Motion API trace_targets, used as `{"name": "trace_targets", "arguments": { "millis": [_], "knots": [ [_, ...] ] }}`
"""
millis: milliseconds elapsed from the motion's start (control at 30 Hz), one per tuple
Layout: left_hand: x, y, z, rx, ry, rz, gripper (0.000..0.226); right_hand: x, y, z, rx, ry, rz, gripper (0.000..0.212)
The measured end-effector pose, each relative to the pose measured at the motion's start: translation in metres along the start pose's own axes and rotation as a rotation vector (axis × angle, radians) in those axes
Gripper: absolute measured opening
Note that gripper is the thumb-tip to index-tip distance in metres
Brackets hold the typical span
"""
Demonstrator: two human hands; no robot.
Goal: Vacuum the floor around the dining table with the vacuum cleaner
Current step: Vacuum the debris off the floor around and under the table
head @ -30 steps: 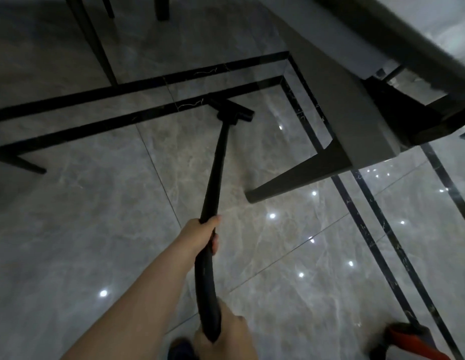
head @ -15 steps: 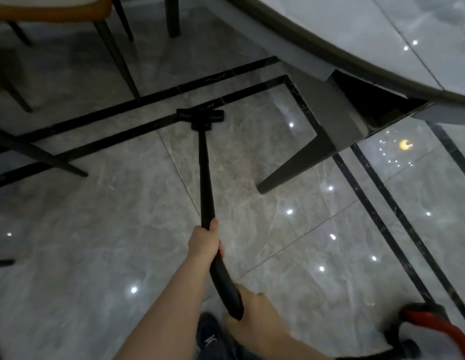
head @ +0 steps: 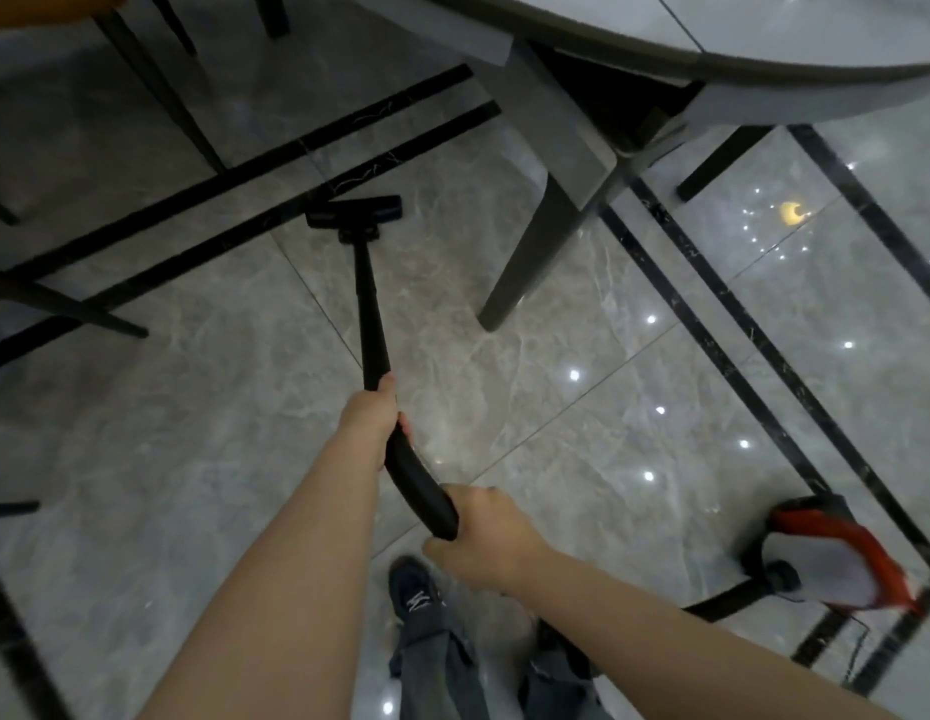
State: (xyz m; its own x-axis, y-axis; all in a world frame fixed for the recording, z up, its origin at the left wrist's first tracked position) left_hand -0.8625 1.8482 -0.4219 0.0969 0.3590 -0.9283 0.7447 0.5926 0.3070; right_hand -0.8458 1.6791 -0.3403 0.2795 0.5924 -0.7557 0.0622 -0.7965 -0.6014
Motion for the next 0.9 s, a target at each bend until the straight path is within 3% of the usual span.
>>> {"name": "trace_targets", "arguments": {
  "millis": [133, 200, 300, 400, 500, 667, 900],
  "knots": [
    [-0.023, -0.076, 0.046, 0.230, 0.113, -0.020, 0.056, -0.049, 0.062, 0.000, -0.100, -0.116, 0.086, 0.015],
    [-0.047, -0.114, 0.077, 0.256, 0.145, -0.066, 0.062, -0.082, 0.093, -0.008, -0.118, -0.159, 0.127, 0.018],
    [-0.081, -0.137, 0.115, 0.252, 0.110, -0.104, 0.068, -0.123, 0.120, -0.032, -0.116, -0.189, 0.147, 0.020],
    [-0.114, -0.124, 0.142, 0.073, 0.031, -0.127, 0.055, -0.146, 0.131, -0.068, -0.132, -0.186, 0.151, 0.016],
    [-0.155, -0.093, 0.160, -0.104, -0.048, -0.097, 0.033, -0.163, 0.125, -0.106, -0.105, -0.124, 0.103, 0.019],
    [-0.218, -0.068, 0.190, -0.204, -0.106, -0.069, 0.022, -0.193, 0.120, -0.138, -0.159, 0.055, 0.007, 0.021],
    [-0.266, -0.129, 0.249, -0.143, -0.198, -0.116, 0.033, -0.263, 0.191, -0.134, -0.270, 0.201, 0.082, 0.005]
  ]
}}
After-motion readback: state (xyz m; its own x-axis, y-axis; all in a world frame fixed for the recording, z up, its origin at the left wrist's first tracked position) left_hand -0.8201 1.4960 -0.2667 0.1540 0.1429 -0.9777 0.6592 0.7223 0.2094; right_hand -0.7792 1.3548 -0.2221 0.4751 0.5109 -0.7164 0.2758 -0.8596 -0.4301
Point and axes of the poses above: each hand's wrist, its own x-axis towards the middle knuckle, its own z-axis out of the palm, y = z × x, the point moved 2 cm from there along x, towards the middle knuckle, and after that the axes turned 14 degrees about x, right-handed, at the moved point
